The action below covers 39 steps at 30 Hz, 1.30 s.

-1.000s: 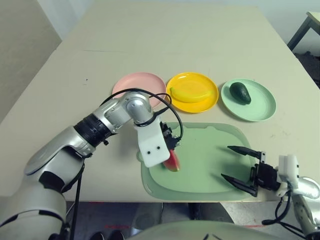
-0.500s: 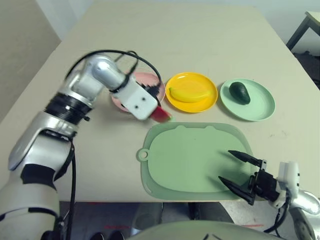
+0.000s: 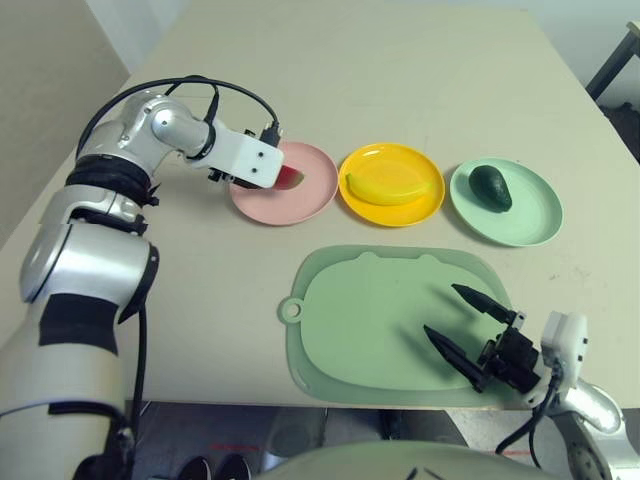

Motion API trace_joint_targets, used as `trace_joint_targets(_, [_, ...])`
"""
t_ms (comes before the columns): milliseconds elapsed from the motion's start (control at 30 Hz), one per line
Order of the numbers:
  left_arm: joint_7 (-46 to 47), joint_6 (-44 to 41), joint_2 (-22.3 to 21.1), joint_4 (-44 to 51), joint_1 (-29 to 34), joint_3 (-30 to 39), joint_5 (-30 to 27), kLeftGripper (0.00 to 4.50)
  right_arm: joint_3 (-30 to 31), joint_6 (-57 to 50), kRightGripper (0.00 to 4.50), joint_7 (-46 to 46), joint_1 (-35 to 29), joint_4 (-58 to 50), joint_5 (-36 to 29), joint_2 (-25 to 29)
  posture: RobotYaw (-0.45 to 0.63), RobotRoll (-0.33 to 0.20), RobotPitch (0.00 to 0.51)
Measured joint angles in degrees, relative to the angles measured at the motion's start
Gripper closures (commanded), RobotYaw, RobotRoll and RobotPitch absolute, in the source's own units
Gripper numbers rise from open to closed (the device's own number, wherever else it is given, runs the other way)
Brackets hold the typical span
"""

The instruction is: Place the fruits into color-matched plates.

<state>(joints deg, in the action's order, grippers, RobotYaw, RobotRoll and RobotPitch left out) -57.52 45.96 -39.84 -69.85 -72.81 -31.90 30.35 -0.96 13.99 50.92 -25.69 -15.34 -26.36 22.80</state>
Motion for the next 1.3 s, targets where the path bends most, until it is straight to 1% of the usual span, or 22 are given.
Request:
trace_joint_targets(67, [1.3, 0.01, 0.67, -0.73, 0.0, -0.32, 1.23, 2.44, -0.01, 0.2, 0.0, -0.04, -0.41, 0.02, 0.02, 0.0, 0.02, 0.0, 0.159])
trace_joint_targets(200, [2.39, 0.01, 2.03, -1.85, 0.0, -0.34, 1.88, 2.44, -0.05, 0.84, 0.0, -0.3, -1.28, 0.06, 0.21, 0.0, 0.02, 0.0, 0.161])
trace_joint_targets(300, [3.02, 0.0, 2.17, -2.25, 0.0, -0.36, 2.93, 2.44, -0.09, 1.77, 0.0, -0.31, -1.81, 0.47, 0.38, 0.0, 0.01, 0.0, 0.162])
trace_joint_targets(367, [3.23, -0.01, 2.18, -2.43, 0.0, -0.35, 3.14, 1.7, -0.11, 2.33, 0.0, -0.21, -2.09, 1.11, 0.38, -0.01, 0.02, 0.0, 0.162])
trace_joint_targets(467, [4.15, -0.01, 2.17, -2.44, -0.06, -0.22, 3.17, 0.74, -0.19, 3.65, 0.0, 0.48, -2.12, 3.0, 0.39, 0.0, 0.02, 0.0, 0.162])
trace_joint_targets(500, [4.44, -0.01, 2.17, -2.43, -0.17, -0.19, 3.17, 0.34, -0.21, 3.99, 0.0, 0.71, -2.08, 3.37, 0.39, 0.0, 0.02, 0.0, 0.161])
trace_joint_targets(533, [4.75, -0.01, 2.17, -2.43, -0.33, -0.19, 3.18, 0.07, -0.21, 4.31, 0.0, 0.84, -1.97, 3.75, 0.38, 0.0, 0.03, 0.0, 0.162])
trace_joint_targets(700, [5.15, 0.23, 1.63, -2.4, -0.73, -0.26, 3.96, 0.03, -0.39, 4.84, 0.0, 1.69, -0.59, 5.19, 0.35, 0.27, 0.04, 0.0, 0.16])
trace_joint_targets(833, [3.29, 1.23, 0.07, -2.11, -1.9, 0.96, 2.92, 0.03, -1.48, 4.82, 0.0, 1.83, 1.51, 6.33, -0.13, 0.87, 0.04, 0.0, 0.158])
trace_joint_targets(933, [-0.54, 1.21, -1.63, -0.79, -2.7, 4.3, -0.75, 0.03, -3.76, 4.52, 0.0, 1.49, 3.86, 8.81, -0.9, 1.34, 0.05, 0.0, 0.155])
trace_joint_targets(1033, [-7.4, -1.16, -2.99, 2.54, -2.56, 9.55, -7.94, 0.03, -7.75, 2.51, 0.0, -0.58, 7.17, 12.06, -2.26, 2.22, 0.05, 0.0, 0.153])
trace_joint_targets(1133, [-13.67, -7.06, -5.7, 9.64, -0.56, 15.3, -15.93, 0.03, -12.42, 0.29, 0.0, -3.86, 12.02, 15.43, -3.39, 2.93, 0.06, 0.0, 0.154])
trace_joint_targets(1233, [-17.22, -16.35, -9.92, 20.09, 5.26, 20.68, -22.91, 0.03, -16.75, -0.78, 0.0, -5.48, 15.32, 20.55, -4.37, 4.61, 0.06, 0.0, 0.155])
trace_joint_targets(1300, [-16.78, -24.3, -13.31, 27.43, 11.39, 25.21, -26.88, 0.03, -19.78, -1.04, 0.0, -6.0, 17.33, 25.56, -4.53, 5.74, 0.07, 0.0, 0.155])
